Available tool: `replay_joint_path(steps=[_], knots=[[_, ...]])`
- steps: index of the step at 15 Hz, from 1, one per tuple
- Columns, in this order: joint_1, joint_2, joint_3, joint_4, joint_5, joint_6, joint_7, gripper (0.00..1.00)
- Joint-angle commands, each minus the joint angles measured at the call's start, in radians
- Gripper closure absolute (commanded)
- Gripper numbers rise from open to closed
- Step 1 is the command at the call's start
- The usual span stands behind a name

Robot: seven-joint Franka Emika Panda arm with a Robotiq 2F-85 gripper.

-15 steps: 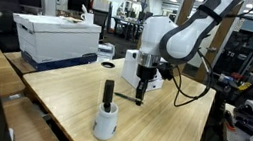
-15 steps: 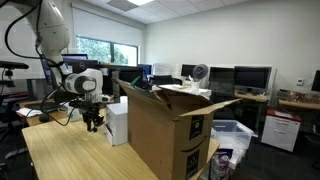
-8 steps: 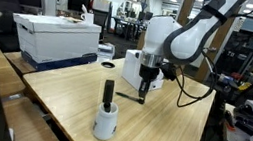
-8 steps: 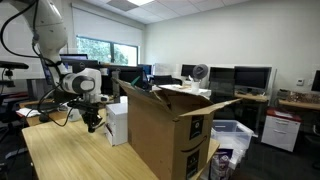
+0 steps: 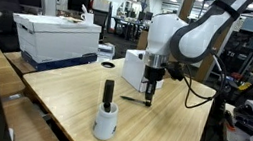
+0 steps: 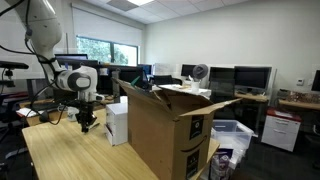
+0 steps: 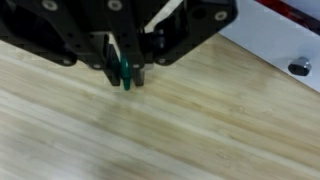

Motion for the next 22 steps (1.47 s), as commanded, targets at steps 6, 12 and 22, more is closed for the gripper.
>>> replay_joint_path(steps=[6,12,22], knots=[[0.030,-0.073,0.010,-0.023,-0.050,-0.225,0.076,0.92],[0.031,-0.061,0.035,-0.020,-0.040,-0.259,0.051,0.53],[0.023,-0.041,0.095,-0.007,0.013,-0.096,0.004,0.03]])
